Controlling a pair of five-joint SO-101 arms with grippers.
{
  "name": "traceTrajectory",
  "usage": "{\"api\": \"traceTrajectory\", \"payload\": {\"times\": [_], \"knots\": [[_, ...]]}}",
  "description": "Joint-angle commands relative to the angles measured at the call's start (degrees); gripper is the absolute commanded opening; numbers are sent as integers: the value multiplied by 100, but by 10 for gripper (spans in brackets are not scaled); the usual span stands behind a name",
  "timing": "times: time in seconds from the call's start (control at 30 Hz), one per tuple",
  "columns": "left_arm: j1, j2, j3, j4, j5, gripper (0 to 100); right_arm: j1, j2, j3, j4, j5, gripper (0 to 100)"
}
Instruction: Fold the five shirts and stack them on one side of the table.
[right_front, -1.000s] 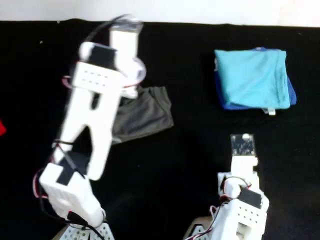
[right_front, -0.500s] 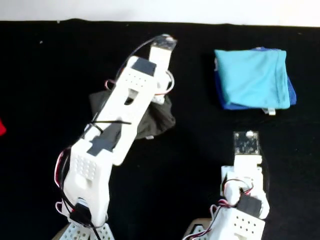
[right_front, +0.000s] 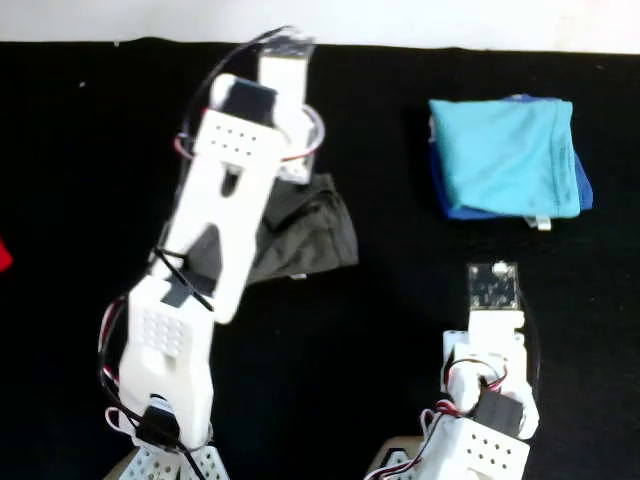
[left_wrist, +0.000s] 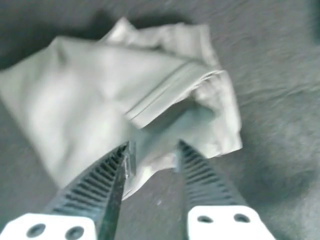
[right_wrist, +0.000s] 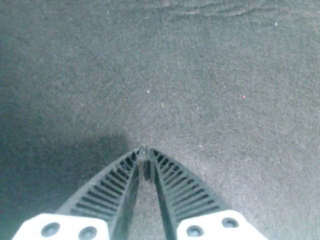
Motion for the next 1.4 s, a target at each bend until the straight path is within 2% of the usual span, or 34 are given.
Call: {"api": "traceTrajectory", "payload": {"times": [0.0, 0.13, 0.4, 0.73, 1.07, 1.23, 1.37], "knots": [[-312, -268, 75, 132, 70, 11, 66, -48, 822, 13, 35, 8], [-374, -224, 576, 141, 70, 9, 66, -57, 822, 13, 35, 8], [-75, -198, 1543, 35, 70, 13, 66, -66, 831, 13, 35, 8], [259, -198, 2554, -1749, 79, 13, 66, -66, 831, 13, 35, 8], [1455, -198, 3301, -1916, 79, 13, 75, -75, 831, 13, 35, 8], [1754, -268, 2993, -1864, 88, 13, 75, -75, 831, 13, 35, 8], [1393, -251, 1930, -1354, 88, 13, 75, -75, 831, 13, 35, 8]]}}
